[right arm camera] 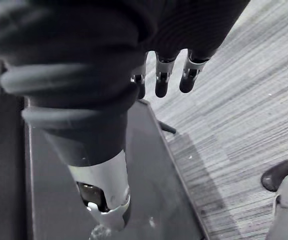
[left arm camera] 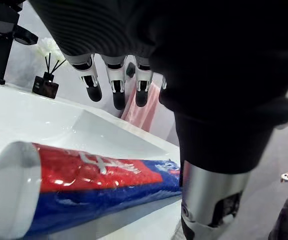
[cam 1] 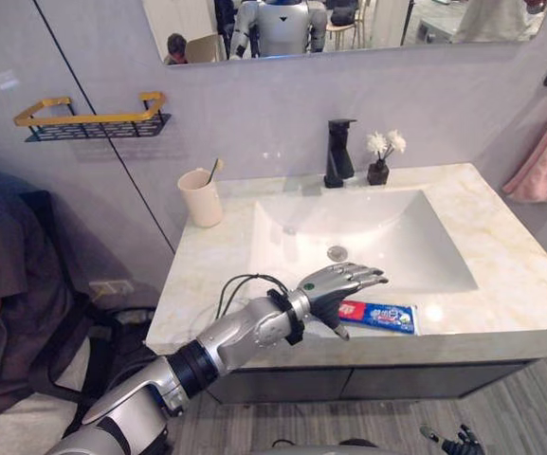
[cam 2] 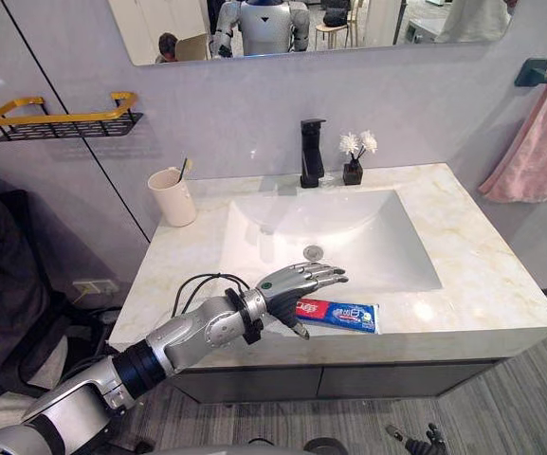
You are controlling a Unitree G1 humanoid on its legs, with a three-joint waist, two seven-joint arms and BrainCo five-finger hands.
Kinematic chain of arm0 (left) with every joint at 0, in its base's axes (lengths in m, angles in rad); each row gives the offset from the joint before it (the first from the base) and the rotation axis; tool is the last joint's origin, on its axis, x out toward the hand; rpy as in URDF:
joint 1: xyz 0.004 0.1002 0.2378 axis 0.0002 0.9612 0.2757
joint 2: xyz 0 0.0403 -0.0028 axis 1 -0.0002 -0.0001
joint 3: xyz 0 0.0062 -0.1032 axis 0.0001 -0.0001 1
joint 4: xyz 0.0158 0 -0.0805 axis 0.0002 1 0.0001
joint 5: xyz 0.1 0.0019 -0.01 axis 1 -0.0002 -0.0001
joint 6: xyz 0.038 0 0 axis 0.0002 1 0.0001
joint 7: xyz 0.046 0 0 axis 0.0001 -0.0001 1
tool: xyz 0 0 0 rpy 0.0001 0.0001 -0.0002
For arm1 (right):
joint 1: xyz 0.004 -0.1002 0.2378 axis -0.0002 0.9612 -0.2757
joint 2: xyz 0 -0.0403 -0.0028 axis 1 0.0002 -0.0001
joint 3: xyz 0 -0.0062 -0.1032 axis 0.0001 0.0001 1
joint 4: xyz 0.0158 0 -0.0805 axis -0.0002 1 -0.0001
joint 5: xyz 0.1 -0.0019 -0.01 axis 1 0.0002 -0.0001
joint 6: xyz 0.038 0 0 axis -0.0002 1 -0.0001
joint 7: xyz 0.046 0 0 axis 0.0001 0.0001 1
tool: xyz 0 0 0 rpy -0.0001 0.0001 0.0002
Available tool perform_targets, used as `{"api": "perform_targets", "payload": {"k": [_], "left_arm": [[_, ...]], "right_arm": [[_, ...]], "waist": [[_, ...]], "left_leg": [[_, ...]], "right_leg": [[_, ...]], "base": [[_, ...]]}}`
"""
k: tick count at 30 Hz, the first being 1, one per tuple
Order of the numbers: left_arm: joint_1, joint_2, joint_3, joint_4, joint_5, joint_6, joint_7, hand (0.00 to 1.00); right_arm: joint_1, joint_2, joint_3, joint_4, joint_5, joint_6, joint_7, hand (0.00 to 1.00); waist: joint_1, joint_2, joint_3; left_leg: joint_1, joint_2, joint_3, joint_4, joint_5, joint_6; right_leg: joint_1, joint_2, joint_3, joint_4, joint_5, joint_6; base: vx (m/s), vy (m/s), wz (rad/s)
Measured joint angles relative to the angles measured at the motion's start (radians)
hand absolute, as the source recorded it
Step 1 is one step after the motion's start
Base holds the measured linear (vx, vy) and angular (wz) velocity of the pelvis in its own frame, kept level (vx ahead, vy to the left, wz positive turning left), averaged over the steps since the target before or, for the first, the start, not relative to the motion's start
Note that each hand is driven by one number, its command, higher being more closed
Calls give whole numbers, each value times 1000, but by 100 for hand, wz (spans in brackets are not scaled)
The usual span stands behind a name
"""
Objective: Organize washtable
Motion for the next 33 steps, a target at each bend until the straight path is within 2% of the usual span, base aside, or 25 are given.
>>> {"api": "perform_targets", "payload": {"k": [11, 12, 14, 19, 22, 24, 28, 33], "left_arm": [[-43, -52, 35, 97, 13, 27, 1, 0], [-44, -56, 50, 106, 13, 30, 1, 100], [-48, -54, 64, 115, 13, 29, 2, 100], [-54, -45, 94, 215, 18, 28, 1, 100], [-68, -22, 94, 246, 42, 21, -21, 100], [-73, 13, 94, 243, 45, 12, -22, 100], [-77, 36, 95, 233, 58, -4, -31, 100], [-79, 60, 99, 218, 58, -3, -38, 100]], "right_arm": [[-2, 0, 0, 37, 0, 8, 1, 0], [-4, 0, 0, 37, 0, 10, 1, 0], [-9, 0, 0, 37, 0, 15, 1, 0], [-32, -2, 3, 67, 0, 17, 2, 0], [-34, -14, 4, 75, 4, 18, 2, 0], [-44, -27, 4, 75, 22, 17, 2, 0], [-45, -65, -3, 74, 56, 16, 2, 0], [-44, -77, -24, 73, 88, 15, 0, 0]], "waist": [[-5, 0, 7], [-5, 0, 12], [-6, 0, 23], [-31, 8, 37], [-39, 19, 46], [-54, 21, 47], [-56, 34, 57], [-57, 38, 72]], "left_leg": [[1, -1, 11, -15, 0, 0], [4, -1, 17, -18, 0, 0], [10, -1, 22, -23, 0, 0], [15, 1, 36, -32, 0, -1], [20, 2, 47, -44, 0, -1], [29, 2, 59, -52, 0, -1], [33, 2, 73, -57, 0, -1], [35, 2, 74, -58, 0, -1]], "right_leg": [[-6, 0, 5, -9, 0, 0], [-6, 0, 10, -9, 0, 0], [-6, 1, 19, -9, 0, 1], [-5, 3, 26, -26, 5, 4], [-5, 5, 34, -40, 11, 6], [-3, 7, 47, -47, 13, 7], [9, 6, 52, -80, 35, 13], [18, 5, 52, -100, 43, 14]], "base": [[3, 1, -1], [10, 3, -9], [-3, 4, -12], [5, 5, -7], [25, 9, -10], [48, 13, -17], [29, 17, -12], [-7, -1, 0]]}}
